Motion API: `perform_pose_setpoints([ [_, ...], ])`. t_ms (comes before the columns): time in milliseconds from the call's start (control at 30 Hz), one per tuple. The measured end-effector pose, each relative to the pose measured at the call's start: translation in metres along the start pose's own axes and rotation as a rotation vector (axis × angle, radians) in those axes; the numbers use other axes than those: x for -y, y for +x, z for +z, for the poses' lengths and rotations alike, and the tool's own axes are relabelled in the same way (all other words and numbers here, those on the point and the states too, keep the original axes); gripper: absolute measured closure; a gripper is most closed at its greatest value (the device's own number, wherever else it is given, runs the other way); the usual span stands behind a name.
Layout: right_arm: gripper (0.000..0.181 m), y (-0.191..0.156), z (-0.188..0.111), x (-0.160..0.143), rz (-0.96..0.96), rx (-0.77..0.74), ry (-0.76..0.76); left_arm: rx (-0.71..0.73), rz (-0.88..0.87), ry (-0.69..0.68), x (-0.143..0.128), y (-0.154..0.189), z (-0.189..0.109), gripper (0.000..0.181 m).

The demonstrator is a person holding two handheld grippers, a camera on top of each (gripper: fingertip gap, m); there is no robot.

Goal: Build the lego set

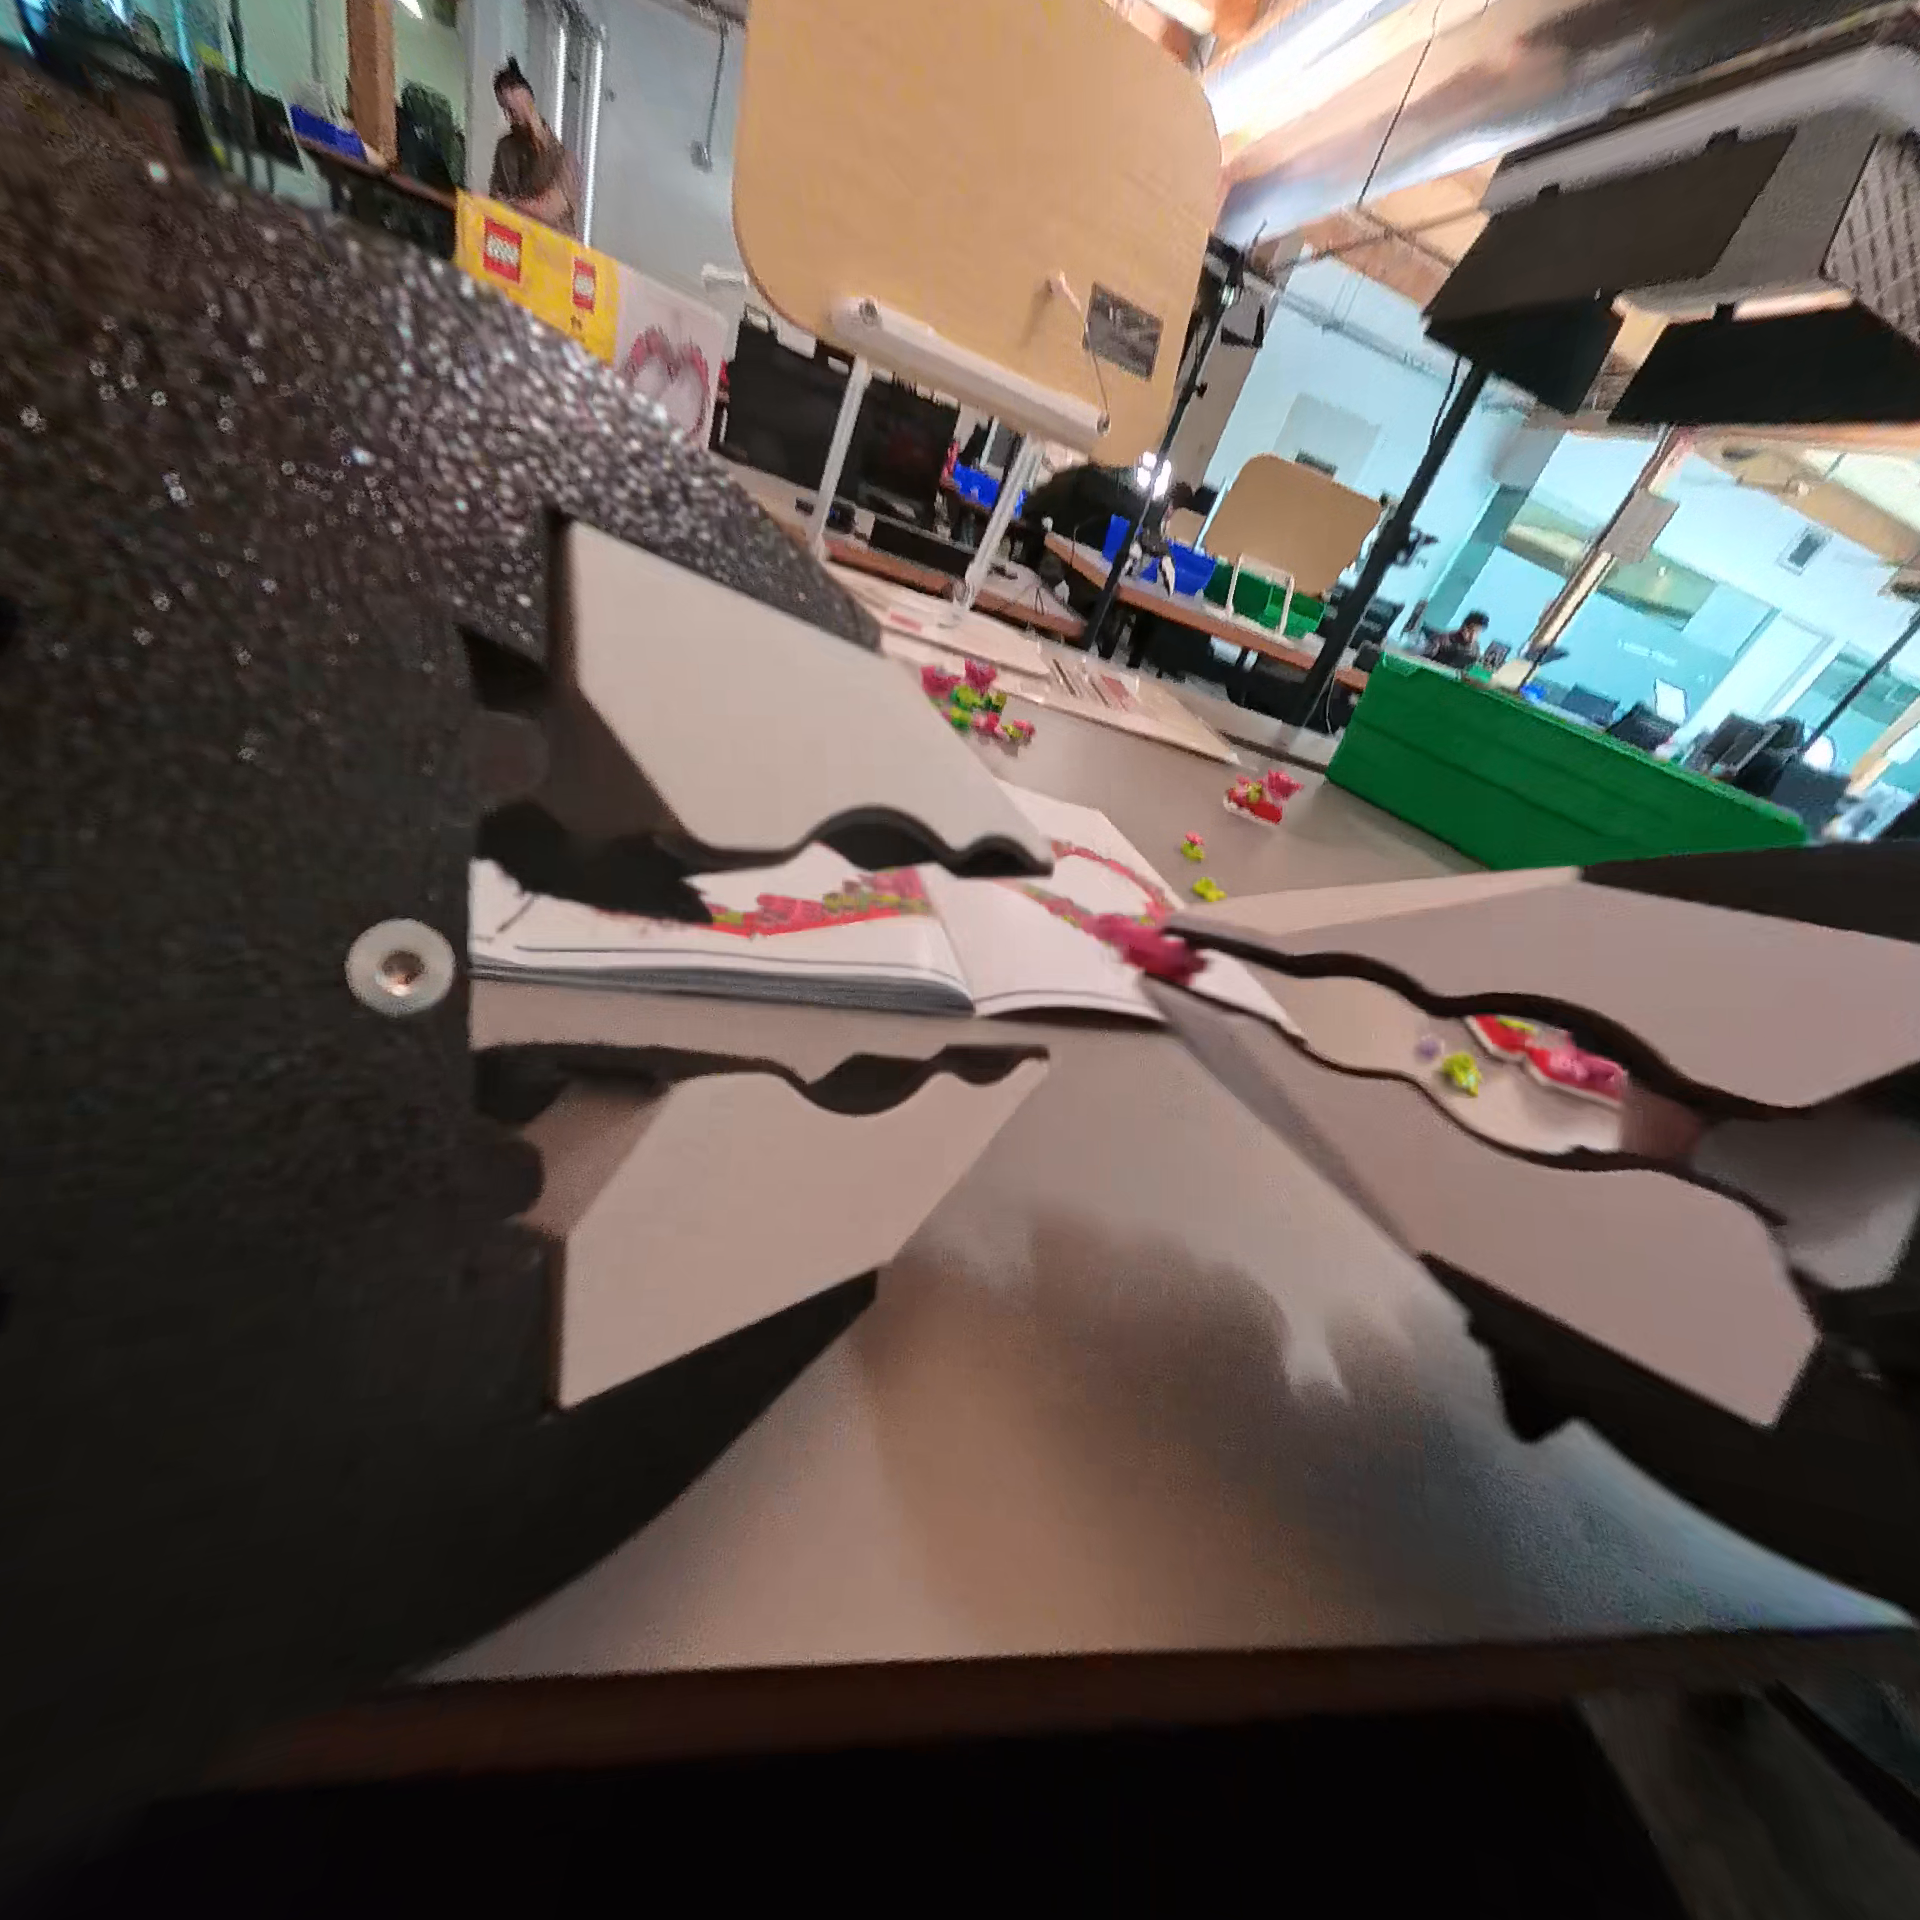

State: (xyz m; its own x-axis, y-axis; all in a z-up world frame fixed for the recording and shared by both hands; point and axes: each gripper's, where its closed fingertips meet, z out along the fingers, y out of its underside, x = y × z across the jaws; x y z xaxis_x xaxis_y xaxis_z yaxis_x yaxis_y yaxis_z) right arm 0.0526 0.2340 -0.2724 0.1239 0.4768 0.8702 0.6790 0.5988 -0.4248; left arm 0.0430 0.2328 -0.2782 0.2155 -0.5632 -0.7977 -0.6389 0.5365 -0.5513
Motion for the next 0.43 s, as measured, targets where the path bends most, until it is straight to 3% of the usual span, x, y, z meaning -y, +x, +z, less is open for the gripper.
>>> perform_pose_setpoints([
  [33, 0.175, 0.008, -0.006, -0.006, -0.004, -0.036, -0.012, 0.027, 0.013, 0.013, 0.001, -0.003, -0.001, 0.149],
  [167, 0.175, 0.038, -0.049, -0.051, -0.003, -0.181, -0.097, 0.173, 0.002, 0.085, 0.010, -0.023, -0.012, 0.152],
  [433, 0.175, 0.096, -0.179, -0.207, 0.184, -0.469, -0.493, 0.227, -0.339, 0.152, -0.001, -0.054, -0.016, 0.146],
])
